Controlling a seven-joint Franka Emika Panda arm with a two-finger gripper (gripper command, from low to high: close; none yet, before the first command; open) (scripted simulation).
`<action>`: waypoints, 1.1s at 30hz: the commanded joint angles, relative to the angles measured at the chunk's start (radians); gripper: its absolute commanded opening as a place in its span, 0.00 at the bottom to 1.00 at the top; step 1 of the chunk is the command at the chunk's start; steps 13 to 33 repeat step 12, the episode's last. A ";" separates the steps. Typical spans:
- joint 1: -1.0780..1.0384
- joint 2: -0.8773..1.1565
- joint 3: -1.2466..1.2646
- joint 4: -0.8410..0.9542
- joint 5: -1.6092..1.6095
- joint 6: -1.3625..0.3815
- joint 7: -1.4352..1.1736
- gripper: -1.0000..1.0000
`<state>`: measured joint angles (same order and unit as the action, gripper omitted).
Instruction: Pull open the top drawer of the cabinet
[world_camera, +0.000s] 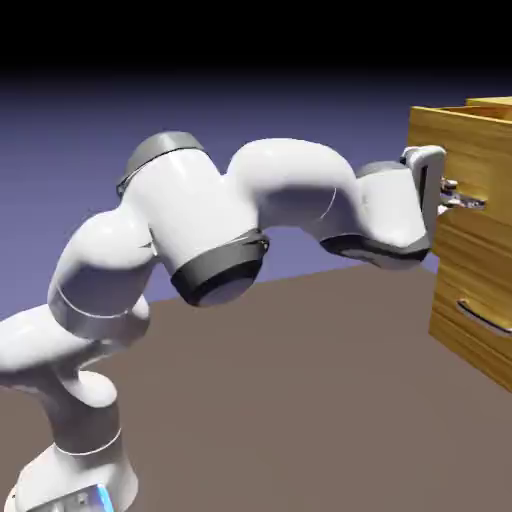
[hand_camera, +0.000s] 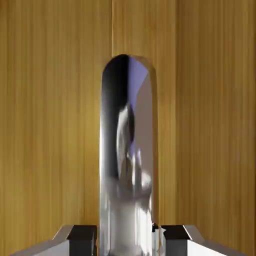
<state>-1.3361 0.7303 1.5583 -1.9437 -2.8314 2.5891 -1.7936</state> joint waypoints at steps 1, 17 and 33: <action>-0.036 -0.006 0.028 -0.032 0.001 -0.006 0.006 0.00; -0.348 0.011 0.284 -0.291 0.020 -0.057 0.013 1.00; -0.348 0.011 0.284 -0.291 0.020 -0.057 0.013 1.00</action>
